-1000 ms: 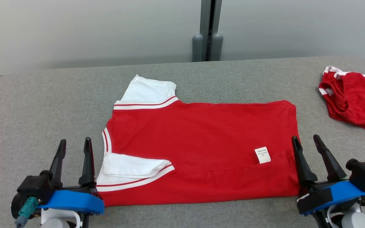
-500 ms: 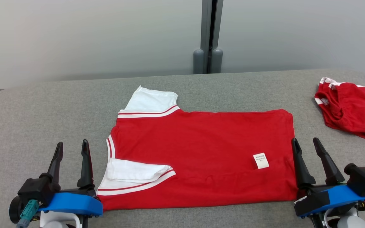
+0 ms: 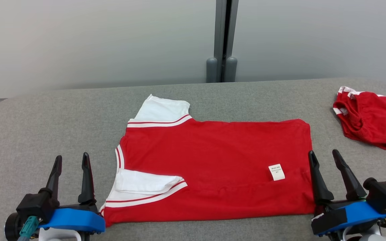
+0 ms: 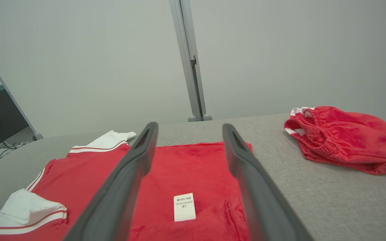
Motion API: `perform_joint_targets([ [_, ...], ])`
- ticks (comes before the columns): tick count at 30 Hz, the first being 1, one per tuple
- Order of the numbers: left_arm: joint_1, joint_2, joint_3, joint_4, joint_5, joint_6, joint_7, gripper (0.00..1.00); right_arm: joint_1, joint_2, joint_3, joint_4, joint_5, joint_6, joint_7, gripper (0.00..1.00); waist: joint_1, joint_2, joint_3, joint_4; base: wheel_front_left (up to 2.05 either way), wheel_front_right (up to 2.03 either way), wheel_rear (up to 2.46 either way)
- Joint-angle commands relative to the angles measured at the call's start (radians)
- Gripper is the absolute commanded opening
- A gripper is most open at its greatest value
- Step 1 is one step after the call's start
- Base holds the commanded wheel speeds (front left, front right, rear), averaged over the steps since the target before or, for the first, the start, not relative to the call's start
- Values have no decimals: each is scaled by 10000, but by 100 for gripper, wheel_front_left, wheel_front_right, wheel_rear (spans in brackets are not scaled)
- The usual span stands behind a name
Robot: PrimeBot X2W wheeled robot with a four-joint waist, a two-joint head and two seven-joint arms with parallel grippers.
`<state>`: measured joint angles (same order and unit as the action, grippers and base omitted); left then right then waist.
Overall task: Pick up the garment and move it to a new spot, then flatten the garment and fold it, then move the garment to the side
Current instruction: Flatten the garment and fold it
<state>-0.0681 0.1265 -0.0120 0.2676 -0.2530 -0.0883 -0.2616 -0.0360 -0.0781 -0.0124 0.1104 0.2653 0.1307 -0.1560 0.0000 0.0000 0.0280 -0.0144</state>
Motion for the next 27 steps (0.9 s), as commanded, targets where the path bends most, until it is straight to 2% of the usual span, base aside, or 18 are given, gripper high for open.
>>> perform_joint_targets([
  [1, -13, -6, 38, -36, 108, 6, -43, 100, 86, 43, -7, -77, -58, 1, 26, 100, 0, 0, -1, 3, 0, 0, 0],
  [22, -158, -147, 205, -26, 425, -62, -43, 100, 113, 179, 139, -246, -480, 1, 200, 100, 0, 0, 198, 9, 0, 0, 0],
  [27, -636, 36, 205, 91, 444, -127, -43, 100, -496, 203, -16, -16, -484, 1, 92, 100, 0, 0, 507, -139, 0, 0, 0],
])
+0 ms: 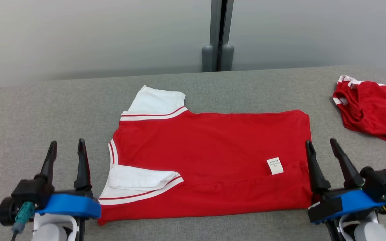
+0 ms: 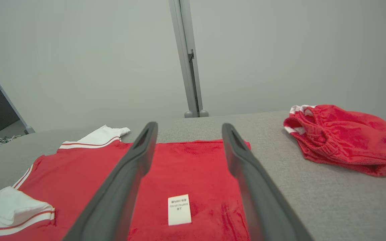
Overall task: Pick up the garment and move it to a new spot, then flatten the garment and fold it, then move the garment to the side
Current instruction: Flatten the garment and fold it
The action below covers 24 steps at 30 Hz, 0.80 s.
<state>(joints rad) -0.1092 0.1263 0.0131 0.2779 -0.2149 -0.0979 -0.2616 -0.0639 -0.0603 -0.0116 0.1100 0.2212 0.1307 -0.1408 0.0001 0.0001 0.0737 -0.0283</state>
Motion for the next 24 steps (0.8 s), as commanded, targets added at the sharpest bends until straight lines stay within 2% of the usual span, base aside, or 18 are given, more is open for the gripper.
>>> perform_joint_targets([
  [1, -473, 137, -68, 54, 41, -61, -43, 100, -416, 19, -70, 56, -78, 1, -98, 100, -1, -1, 139, -23, 0, 0, 0],
  [8, -3095, 944, -444, 290, 84, -231, 637, 100, -2451, -701, -74, 474, -419, 1, 368, 100, -1, -1, 1240, -361, 0, 0, 0],
  [14, -5682, 1718, -813, 864, -360, -327, 1823, 100, -4341, -1129, 319, 827, -376, 1, 831, 100, -1, -1, 2594, -864, 0, 0, 0],
  [17, -6858, 2096, -946, 1182, -714, -331, 2401, 100, -5030, -1107, 548, 919, -344, 1, 795, 100, -1, -1, 3232, -1159, 0, 0, 0],
  [24, -8715, 2962, -2093, 2251, -1176, -327, 3352, 100, -5914, -930, 1050, 1378, -194, 1, 484, 100, -1, -1, 4326, -1791, 0, 0, 0],
])
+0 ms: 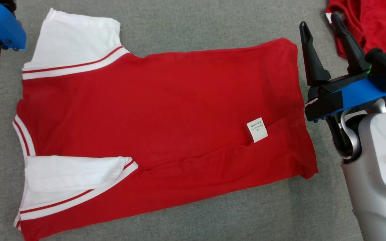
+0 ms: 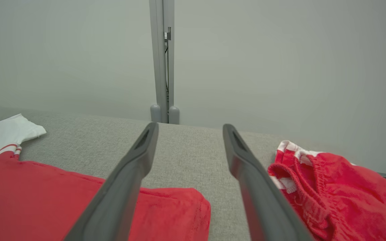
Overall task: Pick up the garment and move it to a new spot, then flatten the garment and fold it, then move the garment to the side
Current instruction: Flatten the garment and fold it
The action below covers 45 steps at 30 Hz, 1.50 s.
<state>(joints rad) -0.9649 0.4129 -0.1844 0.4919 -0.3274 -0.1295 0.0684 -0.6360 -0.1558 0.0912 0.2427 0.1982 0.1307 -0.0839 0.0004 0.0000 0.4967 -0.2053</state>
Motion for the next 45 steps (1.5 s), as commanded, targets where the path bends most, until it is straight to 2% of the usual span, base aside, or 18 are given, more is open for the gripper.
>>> perform_joint_targets([
  [1, -318, 139, -271, 298, -145, -12, 134, 100, -263, 56, 86, 134, 52, 1, -147, 100, -4, 0, 200, -96, 0, 0, 0],
  [12, -977, 700, -2105, 2444, -1105, -13, 1203, 100, -804, 133, 390, 702, 157, 1, -577, 100, -4, 0, 815, -643, 0, 0, 0],
  [22, -1049, 972, -3405, 3176, -2706, -14, 2159, 100, -1073, 145, 535, 956, 220, 1, -615, 100, -4, 0, 1054, -752, 0, 0, 0],
  [23, -1014, 960, -3528, 3195, -2888, -15, 2272, 49, -1094, 128, 553, 1002, 240, 1, -600, 100, -4, 0, 1051, -746, 0, 0, 0],
  [24, -997, 978, -3639, 3205, -3015, -15, 2299, 34, -1098, 106, 595, 1068, 250, 1, -549, 100, -4, 0, 1031, -741, 0, 0, 0],
  [25, -1025, 1041, -3772, 3212, -3013, -15, 2246, 0, -1108, 69, 647, 1150, 281, 1, -483, 100, -4, 0, 1002, -735, 0, 0, 0],
  [28, -1166, 1125, -3967, 3214, -3018, -11, 1993, 0, -1196, -60, 695, 1308, 348, 0, -320, 100, -4, 0, 919, -705, 0, 0, 0],
  [35, -1582, 917, -4527, 3194, -3224, -12, 1028, 0, -1342, -646, 1091, 1873, 836, 1, 661, 100, -4, 0, 511, -377, 0, 0, 0],
  [41, -1768, 688, -5049, 3085, -3366, -13, 404, 0, -1485, -1140, 1374, 2624, 1020, 1, 1012, 100, -4, 0, 413, 37, 0, 0, 0],
  [45, -1904, 636, -5341, 3092, -3526, -13, 153, 0, -1633, -1214, 1596, 3272, 1179, 1, 1168, 100, -4, 0, 427, 246, 0, 0, 0],
])
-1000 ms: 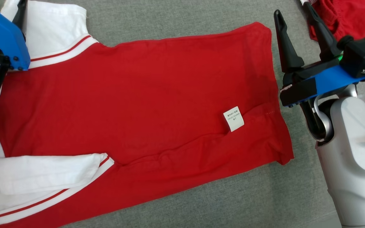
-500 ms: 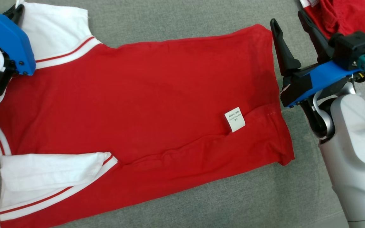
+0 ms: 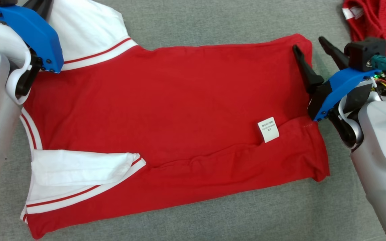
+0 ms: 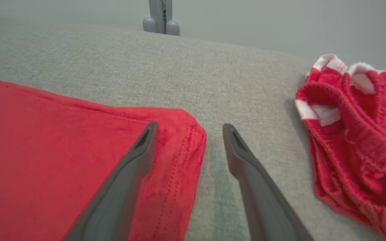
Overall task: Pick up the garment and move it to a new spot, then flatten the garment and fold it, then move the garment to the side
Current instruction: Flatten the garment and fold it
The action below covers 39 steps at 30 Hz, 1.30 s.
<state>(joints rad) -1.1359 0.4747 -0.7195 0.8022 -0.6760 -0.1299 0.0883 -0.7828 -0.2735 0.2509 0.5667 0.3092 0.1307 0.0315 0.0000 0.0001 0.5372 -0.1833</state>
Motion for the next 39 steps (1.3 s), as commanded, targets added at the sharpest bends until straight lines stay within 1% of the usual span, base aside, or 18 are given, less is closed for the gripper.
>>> perform_joint_targets([
  [1, -229, -7, -63, -4, -74, -9, -99, 0, -240, -98, 58, 229, 62, 0, 74, 100, 0, -1, 28, 74, 0, 0, 0],
  [7, -393, -141, -410, 74, -268, -9, -431, 0, -648, -136, 407, 1289, 291, 1, 101, 100, 0, -1, 45, 292, 0, 0, 0],
  [8, -425, -163, -482, 61, -281, -9, -510, 0, -718, -85, 451, 1446, 418, 1, 138, 47, 0, -1, 44, 321, 0, 0, 0],
  [9, -453, -184, -538, 62, -313, -9, -565, 0, -810, -100, 533, 1582, 483, 1, 160, 0, 0, -1, 49, 351, 0, 0, 0],
  [14, -514, -296, -792, -33, -509, -9, -871, 0, -1170, -252, 647, 2104, 866, 0, -323, 0, 0, -1, 38, 507, 0, 0, 0],
  [20, -315, -321, -954, -356, -809, -9, -1532, 0, -1202, -350, 682, 2490, 985, 0, -1407, 0, 0, -1, -237, 748, 0, 0, 0],
  [24, 155, -202, -993, -786, -1014, -9, -2068, 0, -839, -412, 715, 2655, 1073, 0, -2023, 0, 0, -1, -593, 941, 0, 0, 0],
  [31, 1338, 4, -1156, -1832, -1282, 12, -2664, 0, -221, -585, 655, 2778, 1170, 1, -2642, 0, 0, -1, -1276, 1354, 0, 0, 0],
  [34, 1929, 187, -1168, -2415, -1345, 175, -2792, 0, 93, -614, 623, 2781, 1170, 1, -2768, 0, 0, -1, -1570, 1488, 0, 0, 0],
  [39, 3146, 497, -1281, -3578, -1471, 607, -2865, 0, 618, -609, 434, 2706, 1044, 1, -2910, 0, 0, -1, -1926, 1697, 0, 0, 0],
])
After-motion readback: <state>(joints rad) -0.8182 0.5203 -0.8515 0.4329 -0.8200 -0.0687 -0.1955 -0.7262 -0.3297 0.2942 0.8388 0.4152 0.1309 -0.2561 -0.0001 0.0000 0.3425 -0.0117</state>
